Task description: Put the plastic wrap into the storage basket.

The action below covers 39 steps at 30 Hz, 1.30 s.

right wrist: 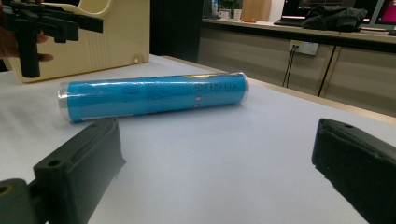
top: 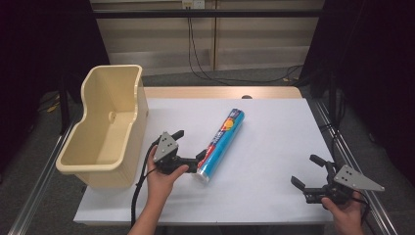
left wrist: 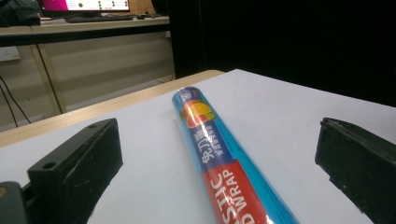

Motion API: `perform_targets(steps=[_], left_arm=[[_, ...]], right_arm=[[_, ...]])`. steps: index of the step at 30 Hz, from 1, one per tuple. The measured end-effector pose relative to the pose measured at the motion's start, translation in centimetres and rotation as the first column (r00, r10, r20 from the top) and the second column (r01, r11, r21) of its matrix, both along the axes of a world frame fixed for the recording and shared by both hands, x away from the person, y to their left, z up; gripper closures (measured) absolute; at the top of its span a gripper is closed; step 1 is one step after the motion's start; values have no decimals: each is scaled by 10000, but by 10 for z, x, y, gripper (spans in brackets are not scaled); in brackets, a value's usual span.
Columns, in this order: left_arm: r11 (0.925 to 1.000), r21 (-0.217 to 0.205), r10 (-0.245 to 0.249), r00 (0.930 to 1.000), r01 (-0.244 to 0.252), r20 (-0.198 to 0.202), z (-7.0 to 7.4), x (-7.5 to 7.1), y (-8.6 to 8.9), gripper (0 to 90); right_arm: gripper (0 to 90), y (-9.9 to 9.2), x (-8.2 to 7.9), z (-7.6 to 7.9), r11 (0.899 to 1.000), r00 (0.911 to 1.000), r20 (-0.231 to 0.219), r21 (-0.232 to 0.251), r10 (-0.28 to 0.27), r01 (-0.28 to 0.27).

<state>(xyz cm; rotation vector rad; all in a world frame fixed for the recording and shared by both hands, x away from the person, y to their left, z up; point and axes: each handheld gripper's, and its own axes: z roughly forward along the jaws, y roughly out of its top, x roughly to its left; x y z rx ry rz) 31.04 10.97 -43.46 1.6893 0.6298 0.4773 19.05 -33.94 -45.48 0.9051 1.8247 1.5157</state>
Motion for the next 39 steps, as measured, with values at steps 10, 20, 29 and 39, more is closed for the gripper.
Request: perform_targets(steps=[10,20,29,39], left_arm=[[9985,525,-123,9998,131,-154,4,19,-20,3],[9973,726,-68,9990,100,-448,9,40,-35,3],[9956,925,-70,9972,138,-742,12,59,-48,6],[9919,1227,-128,9880,319,-1537,10,73,-64,6]], right_arm=[[12,0,0,0,9999,10000,-9,-97,47,-47],[12,0,0,0,9999,10000,53,-147,32,-31],[12,-1,0,0,9999,10000,1,-141,73,-73],[12,-1,0,0,9998,10000,23,-173,86,-85]])
